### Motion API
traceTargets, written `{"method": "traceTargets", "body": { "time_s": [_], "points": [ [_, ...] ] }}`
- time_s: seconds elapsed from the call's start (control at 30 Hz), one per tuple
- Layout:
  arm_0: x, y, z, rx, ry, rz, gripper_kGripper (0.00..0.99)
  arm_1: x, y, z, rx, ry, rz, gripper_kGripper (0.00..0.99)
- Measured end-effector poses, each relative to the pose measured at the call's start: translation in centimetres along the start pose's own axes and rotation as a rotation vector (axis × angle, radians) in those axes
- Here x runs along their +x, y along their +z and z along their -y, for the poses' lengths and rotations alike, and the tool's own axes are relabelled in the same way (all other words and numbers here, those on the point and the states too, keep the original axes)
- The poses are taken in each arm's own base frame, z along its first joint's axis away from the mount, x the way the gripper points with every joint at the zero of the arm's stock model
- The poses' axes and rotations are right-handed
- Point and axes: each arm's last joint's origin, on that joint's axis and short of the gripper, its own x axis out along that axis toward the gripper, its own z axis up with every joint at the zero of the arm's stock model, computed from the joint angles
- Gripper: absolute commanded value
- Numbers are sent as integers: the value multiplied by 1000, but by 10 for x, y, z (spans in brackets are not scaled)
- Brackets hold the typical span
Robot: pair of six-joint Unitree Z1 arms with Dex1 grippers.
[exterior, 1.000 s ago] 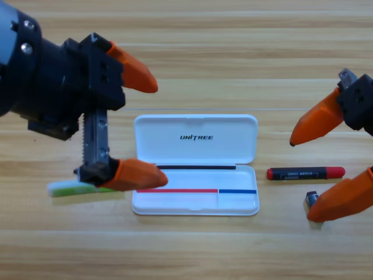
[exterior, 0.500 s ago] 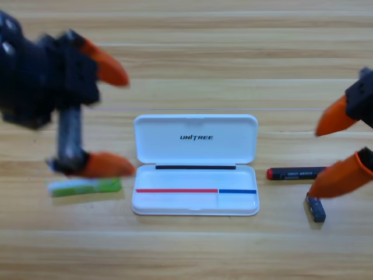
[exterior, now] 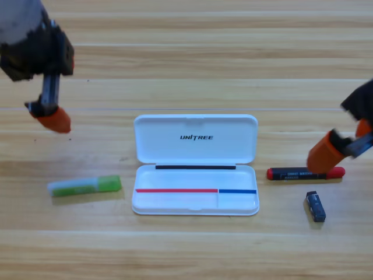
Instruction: Clean up eraser and pencils
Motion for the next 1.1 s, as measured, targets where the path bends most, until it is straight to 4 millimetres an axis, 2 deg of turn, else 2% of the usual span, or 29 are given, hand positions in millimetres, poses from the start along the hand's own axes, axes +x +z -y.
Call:
{"method": "traceTargets", "body": {
  "time_s": [0.07, 0.17, 0.33, 0.57, 0.73, 0.83, 0.97, 1.1],
  "points": [
    [19, 0, -4, -12, -39, -43, 986, 21, 2, -2, 137, -17, -62, 990],
    [41, 0, -5, -20, -105, -82, 985, 57, 3, -4, 232, -53, -171, 988],
    [63, 0, 1, -29, -183, -116, 985, 102, 4, -6, 287, -80, -297, 989],
    [82, -3, 11, -44, -222, -142, 983, 127, 8, 2, 363, -106, -327, 920],
    [94, -8, 19, -46, -232, -153, 983, 140, 13, 13, 398, -109, -324, 822],
    [97, -9, 20, -47, -230, -151, 985, 146, 14, 16, 408, -106, -330, 819],
    [99, -7, 20, -52, -215, -134, 986, 148, 14, 17, 420, -86, -336, 716],
    [103, -5, 19, -57, -196, -112, 986, 155, 13, 17, 426, -74, -362, 360]
  ]
}}
